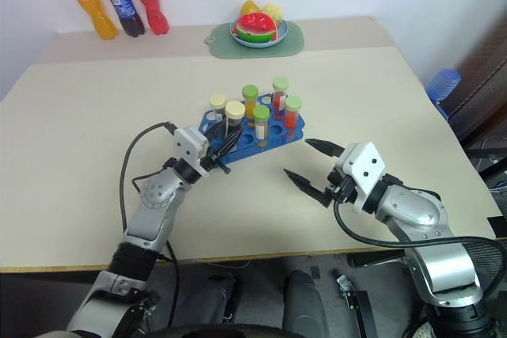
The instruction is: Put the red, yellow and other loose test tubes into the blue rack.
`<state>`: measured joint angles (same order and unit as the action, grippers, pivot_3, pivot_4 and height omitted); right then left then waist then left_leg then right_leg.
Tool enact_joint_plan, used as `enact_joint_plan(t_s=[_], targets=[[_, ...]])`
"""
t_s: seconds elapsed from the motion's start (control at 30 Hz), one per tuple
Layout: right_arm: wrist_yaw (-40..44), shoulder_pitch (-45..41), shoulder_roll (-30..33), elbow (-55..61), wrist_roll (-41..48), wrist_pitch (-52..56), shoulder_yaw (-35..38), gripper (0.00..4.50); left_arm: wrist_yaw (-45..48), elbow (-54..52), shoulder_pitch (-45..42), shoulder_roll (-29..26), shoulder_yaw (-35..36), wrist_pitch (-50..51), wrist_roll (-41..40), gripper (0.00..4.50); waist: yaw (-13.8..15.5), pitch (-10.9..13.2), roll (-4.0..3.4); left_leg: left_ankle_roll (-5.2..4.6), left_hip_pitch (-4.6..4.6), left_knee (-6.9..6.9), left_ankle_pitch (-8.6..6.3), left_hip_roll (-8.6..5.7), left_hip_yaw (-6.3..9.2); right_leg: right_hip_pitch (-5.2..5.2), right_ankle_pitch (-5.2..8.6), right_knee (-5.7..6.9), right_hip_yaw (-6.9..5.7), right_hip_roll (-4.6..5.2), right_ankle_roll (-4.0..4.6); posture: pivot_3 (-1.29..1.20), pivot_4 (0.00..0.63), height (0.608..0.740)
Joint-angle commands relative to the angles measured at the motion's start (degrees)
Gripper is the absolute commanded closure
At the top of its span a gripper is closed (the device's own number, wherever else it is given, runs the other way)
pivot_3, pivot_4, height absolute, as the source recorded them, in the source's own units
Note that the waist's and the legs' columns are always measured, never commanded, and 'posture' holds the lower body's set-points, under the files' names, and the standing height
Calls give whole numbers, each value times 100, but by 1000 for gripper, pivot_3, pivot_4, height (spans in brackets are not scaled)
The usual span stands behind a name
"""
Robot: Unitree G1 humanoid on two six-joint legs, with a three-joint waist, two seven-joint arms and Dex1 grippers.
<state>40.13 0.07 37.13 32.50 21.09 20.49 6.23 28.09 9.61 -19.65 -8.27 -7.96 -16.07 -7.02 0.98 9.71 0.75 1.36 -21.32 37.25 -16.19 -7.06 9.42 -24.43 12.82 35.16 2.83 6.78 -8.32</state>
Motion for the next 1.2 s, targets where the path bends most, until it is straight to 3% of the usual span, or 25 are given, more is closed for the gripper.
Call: enact_joint_plan(t_s=[0.03,1.2], targets=[[-70,3,21,272,58,-49,183,656,-66,412,-44,7,62,-43,91,3741,-8,-2,0,-1,1,0,-1,0,0,0,0,0,0,0,0,0,150,740],[-255,-3,-72,260,41,-95,87,656,315,589,1,-262,137,14,-67,3741,-26,-30,-6,-1,6,-4,-1,1,2,1,0,3,0,-3,-1,0,150,740]])
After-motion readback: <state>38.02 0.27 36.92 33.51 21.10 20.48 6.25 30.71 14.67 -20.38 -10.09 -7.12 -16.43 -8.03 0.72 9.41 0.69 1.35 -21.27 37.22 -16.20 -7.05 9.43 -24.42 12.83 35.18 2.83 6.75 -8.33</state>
